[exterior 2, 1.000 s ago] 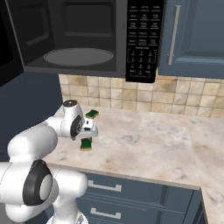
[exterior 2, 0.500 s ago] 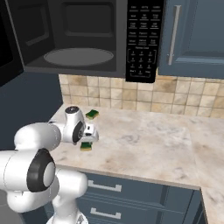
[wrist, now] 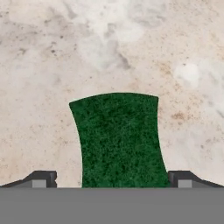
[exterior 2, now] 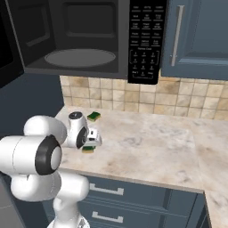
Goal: Place the sponge inside the microwave to prepare for sanitizing.
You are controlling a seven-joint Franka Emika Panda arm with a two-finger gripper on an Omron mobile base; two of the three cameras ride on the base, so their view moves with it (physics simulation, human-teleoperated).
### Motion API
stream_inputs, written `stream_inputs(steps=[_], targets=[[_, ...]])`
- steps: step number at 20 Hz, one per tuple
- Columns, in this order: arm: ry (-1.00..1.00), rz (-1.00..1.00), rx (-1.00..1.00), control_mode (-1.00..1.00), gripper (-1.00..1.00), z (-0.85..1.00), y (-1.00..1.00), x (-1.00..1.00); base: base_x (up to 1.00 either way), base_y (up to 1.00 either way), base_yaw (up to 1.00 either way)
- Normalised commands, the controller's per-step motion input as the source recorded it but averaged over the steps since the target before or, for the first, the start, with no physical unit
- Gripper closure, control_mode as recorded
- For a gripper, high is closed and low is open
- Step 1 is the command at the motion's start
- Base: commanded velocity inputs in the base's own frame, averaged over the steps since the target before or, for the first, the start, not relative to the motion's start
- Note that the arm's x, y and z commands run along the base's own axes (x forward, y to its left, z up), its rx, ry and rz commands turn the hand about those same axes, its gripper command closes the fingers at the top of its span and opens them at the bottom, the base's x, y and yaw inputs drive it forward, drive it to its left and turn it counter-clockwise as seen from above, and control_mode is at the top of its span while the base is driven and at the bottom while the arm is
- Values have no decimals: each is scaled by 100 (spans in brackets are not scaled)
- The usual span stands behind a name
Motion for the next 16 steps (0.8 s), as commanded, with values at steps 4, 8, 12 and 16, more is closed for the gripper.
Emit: stream_inputs(steps=[4, 8, 12, 16], targets=[[0, 0, 0, -100, -100, -12, 0, 33, 0, 0, 0], [0, 0, 0, -100, -100, -11, 0, 30, 0, 0, 0], [0, 0, 0, -100, -100, -15, -4, 8, 0, 0, 0], [0, 0, 0, -100, -100, -17, -2, 0, 0, 0, 0]])
